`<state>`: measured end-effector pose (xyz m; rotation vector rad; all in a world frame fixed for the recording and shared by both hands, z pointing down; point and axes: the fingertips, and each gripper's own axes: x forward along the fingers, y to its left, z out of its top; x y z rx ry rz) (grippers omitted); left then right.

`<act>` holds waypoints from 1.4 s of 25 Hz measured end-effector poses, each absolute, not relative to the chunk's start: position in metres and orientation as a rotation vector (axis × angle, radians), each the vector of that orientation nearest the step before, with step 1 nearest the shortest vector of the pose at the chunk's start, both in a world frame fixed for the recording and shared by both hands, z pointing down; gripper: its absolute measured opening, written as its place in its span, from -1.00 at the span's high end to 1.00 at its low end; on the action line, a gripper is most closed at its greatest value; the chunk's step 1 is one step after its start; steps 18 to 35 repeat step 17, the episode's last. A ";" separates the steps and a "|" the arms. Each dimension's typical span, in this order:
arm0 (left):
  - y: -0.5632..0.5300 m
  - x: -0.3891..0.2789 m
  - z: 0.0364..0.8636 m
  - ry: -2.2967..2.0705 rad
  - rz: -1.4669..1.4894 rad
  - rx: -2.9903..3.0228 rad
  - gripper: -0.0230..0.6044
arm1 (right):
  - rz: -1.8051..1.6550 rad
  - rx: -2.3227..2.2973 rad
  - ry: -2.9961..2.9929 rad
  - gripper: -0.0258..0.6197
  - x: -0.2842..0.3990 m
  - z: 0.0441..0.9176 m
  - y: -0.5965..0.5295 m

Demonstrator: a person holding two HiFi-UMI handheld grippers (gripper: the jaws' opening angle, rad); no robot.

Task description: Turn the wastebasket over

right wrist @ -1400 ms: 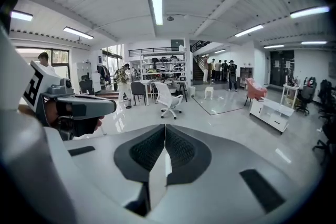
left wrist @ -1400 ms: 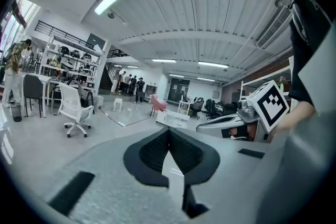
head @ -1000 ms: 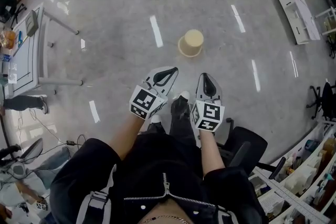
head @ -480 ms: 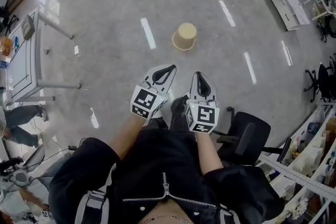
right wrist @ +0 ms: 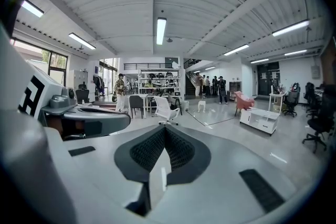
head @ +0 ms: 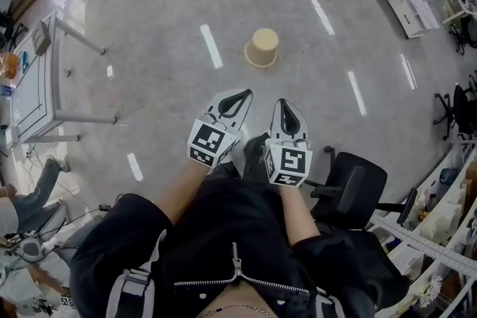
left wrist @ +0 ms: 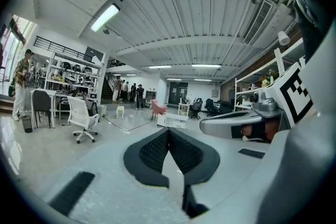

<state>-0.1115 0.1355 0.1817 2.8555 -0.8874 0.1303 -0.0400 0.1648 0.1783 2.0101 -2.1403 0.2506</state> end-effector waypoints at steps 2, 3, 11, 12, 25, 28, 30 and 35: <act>0.137 -0.111 0.183 -0.891 0.132 2.852 0.91 | 0.254 2.005 -2.142 0.89 -0.040 0.180 0.165; 0.136 -0.111 0.183 -0.894 0.131 2.851 0.91 | 0.255 2.001 -2.143 0.89 -0.040 0.180 0.165; 0.133 -0.121 0.179 -0.902 0.097 2.853 0.91 | 0.268 1.992 -2.144 0.89 -0.051 0.183 0.157; 0.132 -0.121 0.179 -0.904 0.097 2.849 0.91 | 0.268 1.991 -2.146 0.89 -0.052 0.183 0.157; 0.132 -0.119 0.182 -0.912 0.107 2.820 0.91 | 0.274 1.981 -2.148 0.90 -0.051 0.183 0.157; 0.132 -0.119 0.182 -0.912 0.107 2.820 0.91 | 0.274 1.981 -2.148 0.90 -0.051 0.183 0.157; 0.132 -0.119 0.182 -0.912 0.107 2.820 0.91 | 0.274 1.981 -2.148 0.90 -0.051 0.183 0.157; 0.132 -0.119 0.182 -0.912 0.107 2.820 0.91 | 0.274 1.981 -2.148 0.90 -0.051 0.183 0.157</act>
